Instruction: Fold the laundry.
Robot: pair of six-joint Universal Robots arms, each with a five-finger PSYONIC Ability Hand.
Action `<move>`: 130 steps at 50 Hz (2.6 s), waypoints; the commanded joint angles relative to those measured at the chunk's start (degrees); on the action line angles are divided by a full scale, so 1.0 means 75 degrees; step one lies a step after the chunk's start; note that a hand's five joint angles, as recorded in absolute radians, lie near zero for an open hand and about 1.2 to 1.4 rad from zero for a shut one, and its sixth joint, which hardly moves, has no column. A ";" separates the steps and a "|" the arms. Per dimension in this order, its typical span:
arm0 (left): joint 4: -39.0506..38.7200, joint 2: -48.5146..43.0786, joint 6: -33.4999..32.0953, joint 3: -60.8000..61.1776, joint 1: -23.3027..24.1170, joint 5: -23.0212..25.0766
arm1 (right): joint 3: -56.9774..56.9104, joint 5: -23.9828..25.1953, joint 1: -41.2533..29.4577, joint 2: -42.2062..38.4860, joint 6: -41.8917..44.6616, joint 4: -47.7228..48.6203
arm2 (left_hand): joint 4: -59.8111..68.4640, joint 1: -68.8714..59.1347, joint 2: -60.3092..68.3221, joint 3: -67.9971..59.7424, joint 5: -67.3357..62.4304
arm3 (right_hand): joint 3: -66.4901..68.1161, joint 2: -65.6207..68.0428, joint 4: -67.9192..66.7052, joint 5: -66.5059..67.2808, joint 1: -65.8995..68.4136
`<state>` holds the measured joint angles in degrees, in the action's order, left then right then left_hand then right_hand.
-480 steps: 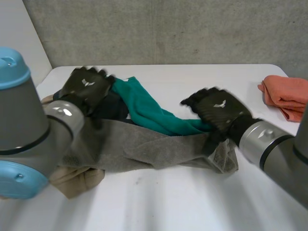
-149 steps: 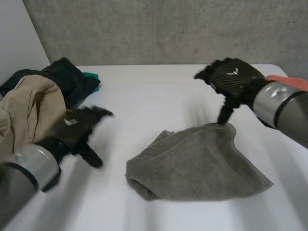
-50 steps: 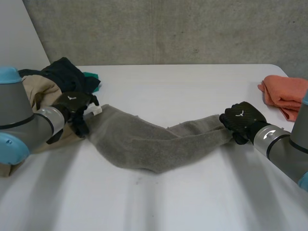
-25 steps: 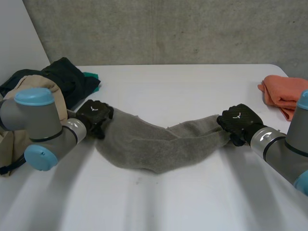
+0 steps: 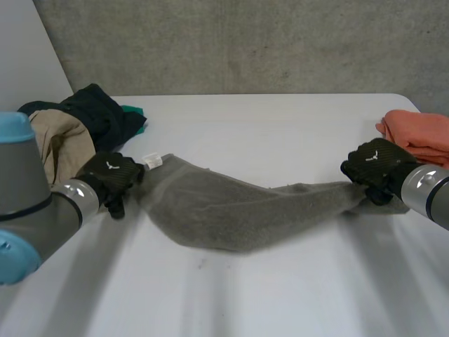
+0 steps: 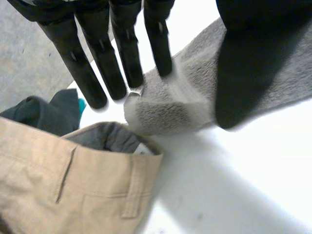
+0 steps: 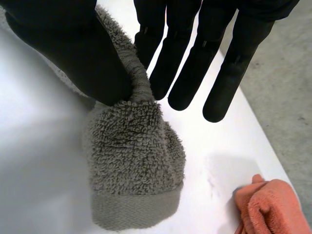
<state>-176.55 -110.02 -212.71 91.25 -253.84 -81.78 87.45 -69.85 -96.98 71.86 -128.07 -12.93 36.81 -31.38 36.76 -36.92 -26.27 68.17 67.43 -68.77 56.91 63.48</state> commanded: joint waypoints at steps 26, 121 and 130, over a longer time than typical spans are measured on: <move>-0.1140 -0.2288 -0.1088 -0.1234 0.0411 0.0040 | -0.0023 -0.0214 -0.0252 -0.0769 -0.0842 0.1080 | -0.0496 -0.0227 -0.0490 0.0511 0.0424 | 0.1578 0.1677 -0.1497 0.1746 0.2203; -0.1034 0.0478 0.0589 0.1343 -0.0139 0.0121 | -0.1138 0.0207 0.1059 -0.1191 -0.1194 -0.0078 | -0.2448 0.1724 -0.2442 0.2462 0.2376 | -0.5762 -0.5663 0.5843 -0.5594 -0.5137; -0.1105 -0.0283 0.0471 0.1591 -0.0796 0.0883 | -0.0106 0.1215 0.1798 -0.1273 -0.0397 0.0551 | -0.1752 0.1029 -0.1747 0.1767 0.1680 | -0.5243 -0.5144 0.5324 -0.5075 -0.4618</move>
<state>-184.45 -108.23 -208.82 103.64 -257.28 -78.04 83.07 -63.97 -86.05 63.33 -133.18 -14.83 17.76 -17.84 17.59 -17.51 -7.87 24.65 24.14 -25.06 15.52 24.90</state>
